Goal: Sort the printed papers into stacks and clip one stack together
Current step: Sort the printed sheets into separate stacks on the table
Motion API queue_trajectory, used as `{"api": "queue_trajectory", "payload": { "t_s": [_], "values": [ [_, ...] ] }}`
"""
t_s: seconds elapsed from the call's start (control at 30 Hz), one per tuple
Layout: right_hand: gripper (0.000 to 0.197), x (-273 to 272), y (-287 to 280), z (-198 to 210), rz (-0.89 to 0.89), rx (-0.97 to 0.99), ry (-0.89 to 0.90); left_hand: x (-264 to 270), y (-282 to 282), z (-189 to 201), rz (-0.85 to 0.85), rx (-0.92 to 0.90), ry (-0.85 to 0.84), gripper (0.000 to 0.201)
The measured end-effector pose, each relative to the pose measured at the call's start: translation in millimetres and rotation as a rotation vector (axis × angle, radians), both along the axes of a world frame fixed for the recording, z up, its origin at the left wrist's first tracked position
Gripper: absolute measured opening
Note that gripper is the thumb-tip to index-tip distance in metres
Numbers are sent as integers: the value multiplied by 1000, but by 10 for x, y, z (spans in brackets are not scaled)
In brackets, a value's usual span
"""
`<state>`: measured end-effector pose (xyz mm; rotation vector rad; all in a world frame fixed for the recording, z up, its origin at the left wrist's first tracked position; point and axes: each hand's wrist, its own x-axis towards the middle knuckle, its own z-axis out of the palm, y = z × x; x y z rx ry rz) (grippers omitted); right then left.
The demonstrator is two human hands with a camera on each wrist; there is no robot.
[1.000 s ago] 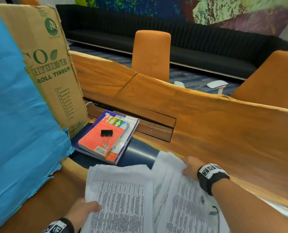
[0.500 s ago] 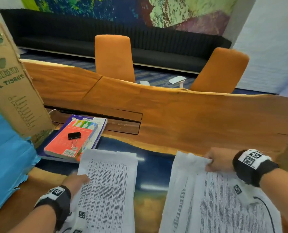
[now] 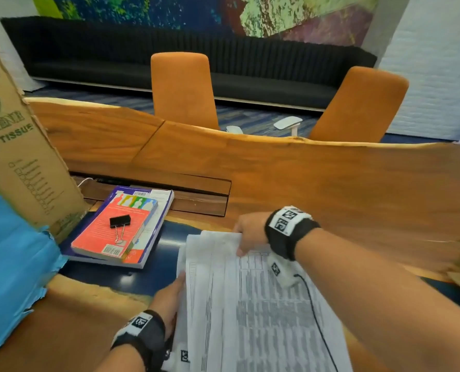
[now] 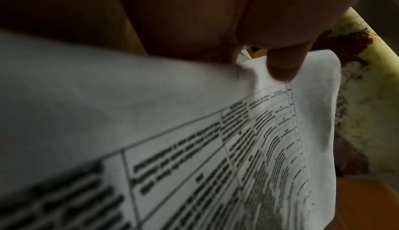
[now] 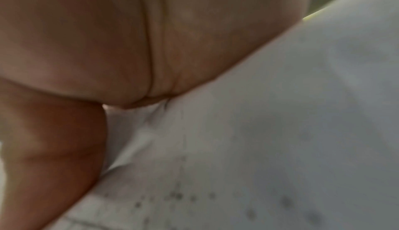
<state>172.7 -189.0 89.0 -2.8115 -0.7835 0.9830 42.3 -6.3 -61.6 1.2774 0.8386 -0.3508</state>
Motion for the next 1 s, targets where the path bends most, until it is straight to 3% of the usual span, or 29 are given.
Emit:
{"api": "queue_trajectory", "payload": {
  "t_s": [0.07,0.13,0.23,0.33,0.47,0.53,0.67,0.73,0.83,1.0],
  "values": [
    [26,69,156,-272,13,-48,-43,3,33,-27,49,-149,0,78],
    [29,101,243,-510,0,-64,-132,13,126,-47,45,-156,3,86],
    [44,84,118,-696,-184,27,-265,-37,229,-8,-73,-69,25,66],
    [52,14,-384,-771,-607,178,-219,-98,325,39,-146,-8,62,54],
    [15,-318,-1091,-925,-925,139,-60,-166,360,105,-205,52,112,36],
    [16,-526,-1166,-1010,-1005,180,36,-158,285,123,-209,54,119,32],
    [8,-882,-757,-1131,-975,242,80,-79,-23,65,-254,136,117,43],
    [22,-989,-496,-1194,-945,318,155,-33,-164,14,-273,221,85,35],
    [20,-1083,-495,-1236,-1073,445,189,-24,-255,-6,-287,375,79,24],
    [29,-1099,-748,-1311,-1247,596,176,-86,-264,-73,-227,323,61,29]
  ]
}}
